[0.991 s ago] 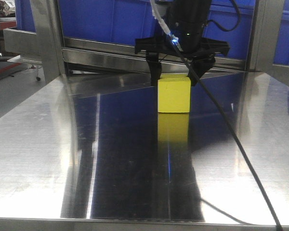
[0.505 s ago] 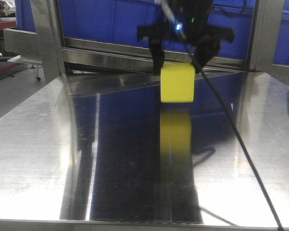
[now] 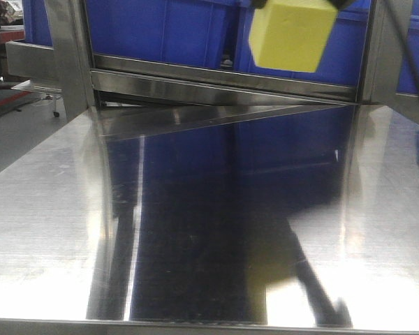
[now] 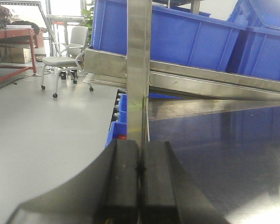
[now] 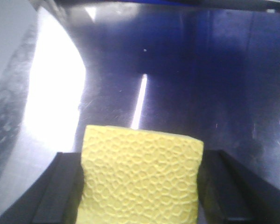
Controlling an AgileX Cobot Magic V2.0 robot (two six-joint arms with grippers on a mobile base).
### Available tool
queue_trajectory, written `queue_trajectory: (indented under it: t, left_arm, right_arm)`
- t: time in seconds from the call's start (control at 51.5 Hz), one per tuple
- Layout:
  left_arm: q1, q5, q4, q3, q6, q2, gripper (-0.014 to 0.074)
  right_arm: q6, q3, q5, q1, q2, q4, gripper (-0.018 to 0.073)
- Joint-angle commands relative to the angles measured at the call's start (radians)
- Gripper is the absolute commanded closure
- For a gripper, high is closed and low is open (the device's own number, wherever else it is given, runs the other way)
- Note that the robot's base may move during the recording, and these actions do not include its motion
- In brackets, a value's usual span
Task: Place yellow foam block on left shelf second layer
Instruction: 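Lift the yellow foam cube off the table with the right gripper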
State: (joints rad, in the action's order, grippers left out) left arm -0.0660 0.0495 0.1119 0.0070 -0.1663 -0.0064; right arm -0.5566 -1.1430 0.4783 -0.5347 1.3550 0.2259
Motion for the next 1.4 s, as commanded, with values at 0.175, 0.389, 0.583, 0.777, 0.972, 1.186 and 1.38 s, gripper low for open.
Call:
queue_trajectory:
  t: [0.175, 0.389, 0.583, 0.777, 0.972, 1.186, 1.38]
  left_arm:
    - [-0.007, -0.080, -0.004, 0.024, -0.002, 0.004, 0.0461]
    - [-0.007, -0.080, -0.004, 0.024, -0.002, 0.004, 0.0461]
    - [-0.007, -0.080, -0.004, 0.024, -0.002, 0.004, 0.0461]
    - [-0.007, -0.080, -0.004, 0.024, -0.002, 0.004, 0.0461]
    - [-0.007, -0.080, -0.004, 0.024, -0.002, 0.004, 0.0461]
    - [-0.007, -0.080, -0.004, 0.024, -0.002, 0.004, 0.0461]
    - [-0.007, -0.080, -0.004, 0.024, -0.002, 0.004, 0.0461]
  right_arm:
    - [0.076, 0.313, -0.260, 0.002, -0.365, 0.027, 0.0291]
    - [0.144, 0.490, -0.335, 0.002, -0.586, 0.028, 0.0291]
    - [0.144, 0.595, -0.405, 0.002, -0.754, 0.067, 0.0291]
    - [0.144, 0.603, -0.432, 0.002, -0.816, 0.078, 0.0293]
    - [0.144, 0.603, -0.424, 0.002, -0.816, 0.078, 0.0293]
    - [0.144, 0.603, -0.424, 0.002, -0.816, 0.078, 0.0293]
    - [0.144, 0.603, -0.424, 0.002, -0.816, 0.078, 0.0293]
